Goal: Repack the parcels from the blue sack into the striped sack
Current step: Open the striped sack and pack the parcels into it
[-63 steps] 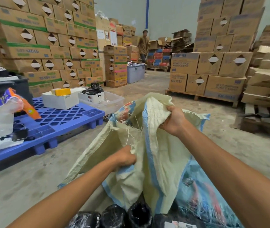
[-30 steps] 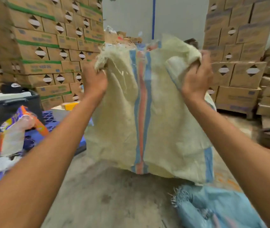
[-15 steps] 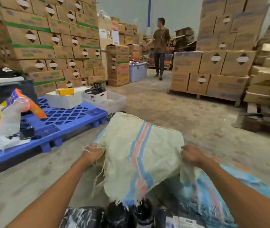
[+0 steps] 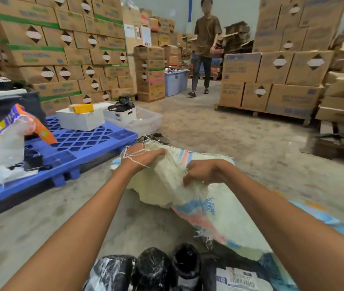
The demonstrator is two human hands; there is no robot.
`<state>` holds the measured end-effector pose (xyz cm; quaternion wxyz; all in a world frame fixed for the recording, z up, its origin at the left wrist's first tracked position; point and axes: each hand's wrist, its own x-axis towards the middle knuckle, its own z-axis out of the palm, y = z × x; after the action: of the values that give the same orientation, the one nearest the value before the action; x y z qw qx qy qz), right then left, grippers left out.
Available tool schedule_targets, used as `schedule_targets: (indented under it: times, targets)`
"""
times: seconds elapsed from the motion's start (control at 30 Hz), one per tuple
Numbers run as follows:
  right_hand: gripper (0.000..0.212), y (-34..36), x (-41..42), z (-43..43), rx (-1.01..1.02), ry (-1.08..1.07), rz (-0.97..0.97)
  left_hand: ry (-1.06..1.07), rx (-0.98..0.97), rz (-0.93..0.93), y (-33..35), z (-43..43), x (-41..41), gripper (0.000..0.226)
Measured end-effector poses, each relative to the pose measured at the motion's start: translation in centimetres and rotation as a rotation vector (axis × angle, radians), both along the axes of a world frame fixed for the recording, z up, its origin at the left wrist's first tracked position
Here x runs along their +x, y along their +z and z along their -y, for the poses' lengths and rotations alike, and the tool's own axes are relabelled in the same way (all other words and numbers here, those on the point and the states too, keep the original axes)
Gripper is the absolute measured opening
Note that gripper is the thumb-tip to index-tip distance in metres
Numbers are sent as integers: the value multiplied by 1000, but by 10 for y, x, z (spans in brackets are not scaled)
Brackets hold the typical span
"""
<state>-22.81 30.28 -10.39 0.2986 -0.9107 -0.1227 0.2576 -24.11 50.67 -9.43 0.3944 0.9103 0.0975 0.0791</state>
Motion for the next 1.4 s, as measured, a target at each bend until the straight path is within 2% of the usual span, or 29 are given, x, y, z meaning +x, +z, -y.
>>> schedule_targets:
  times: [0.03,0.1,0.17,0.23,0.27,0.33,0.37,0.4,0.47,0.53,0.57,0.63,0.67,0.73,0.8,0.87,0.97,1.07,1.2,1.33,1.4]
  targets:
    - [17,2,1,5,62,-9,-45,31,25,3,2,-2,-1,56]
    - [23,1,3,16,142,-23,-83,57,90,22,5,-2,-3,40]
    - [28,-2,2,20,205,-68,-23,86,195,109,7,-2,-7,48]
    - [29,-4,1,18,284,-158,74,165,390,326,1,-7,-5,66]
    - [31,-3,0,17,317,-207,110,162,508,439,-2,-10,-3,67]
    - [36,-3,5,14,346,-306,177,-3,648,609,2,-13,-1,52]
    - [39,-3,8,13,347,-350,212,-126,632,561,9,-11,0,47]
    - [43,-3,12,12,338,-388,247,-252,580,406,18,-7,-3,49]
    - [44,-5,18,12,319,-471,319,-546,469,-117,37,4,-10,46]
    - [43,-8,21,9,346,-542,365,-768,377,-631,47,19,-27,23]
    - [43,-9,22,7,353,-560,381,-847,293,-777,47,25,-33,27]
    - [38,-12,24,3,361,-559,414,-867,40,-892,35,36,-37,40]
    - [34,-12,22,1,363,-542,436,-778,-102,-874,25,39,-35,41]
    - [27,-13,21,-1,353,-491,477,-470,-384,-760,4,40,-24,37]
    - [23,-14,16,-3,351,-412,491,-232,-619,-635,-11,36,-10,46]
    - [18,-16,12,-6,309,-332,505,-125,-721,-521,-18,34,-1,53]
    - [14,-15,7,-13,203,-242,503,-25,-686,-319,-19,39,5,26]
    - [16,-12,5,-18,160,-210,449,48,-608,-170,-18,40,9,24]
    - [24,-9,4,-17,200,-176,332,67,-592,-179,-14,29,8,25]
    - [41,-10,0,-17,257,-143,214,21,-576,-213,-16,19,6,29]
    - [33,-9,-2,-14,299,-151,136,22,-590,-164,-16,14,6,23]
